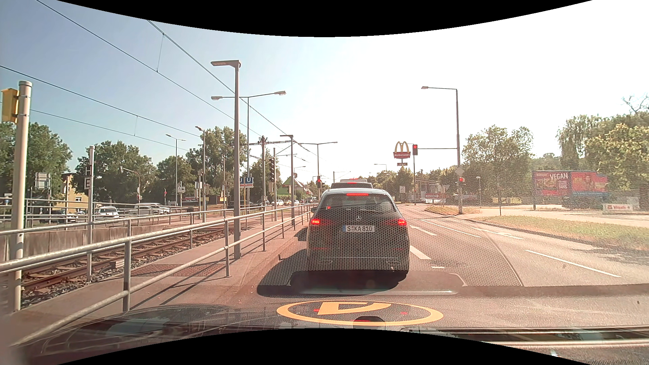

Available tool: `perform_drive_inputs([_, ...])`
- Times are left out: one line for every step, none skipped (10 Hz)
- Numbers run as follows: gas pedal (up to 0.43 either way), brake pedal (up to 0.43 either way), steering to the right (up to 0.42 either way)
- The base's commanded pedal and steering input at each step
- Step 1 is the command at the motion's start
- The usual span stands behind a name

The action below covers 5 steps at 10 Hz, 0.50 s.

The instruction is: Follow the waypoints while adhering to traffic rules and regulations

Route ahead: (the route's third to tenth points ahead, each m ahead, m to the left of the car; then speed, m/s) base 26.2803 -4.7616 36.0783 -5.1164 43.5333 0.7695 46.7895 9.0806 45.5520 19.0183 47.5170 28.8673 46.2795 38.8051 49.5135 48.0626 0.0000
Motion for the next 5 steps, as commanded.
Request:
perform_drive_inputs([0.000, 0.244, 0.006])
perform_drive_inputs([0.000, 0.244, 0.006])
perform_drive_inputs([0.000, 0.244, 0.006])
perform_drive_inputs([0.000, 0.244, 0.006])
perform_drive_inputs([0.000, 0.244, 0.006])
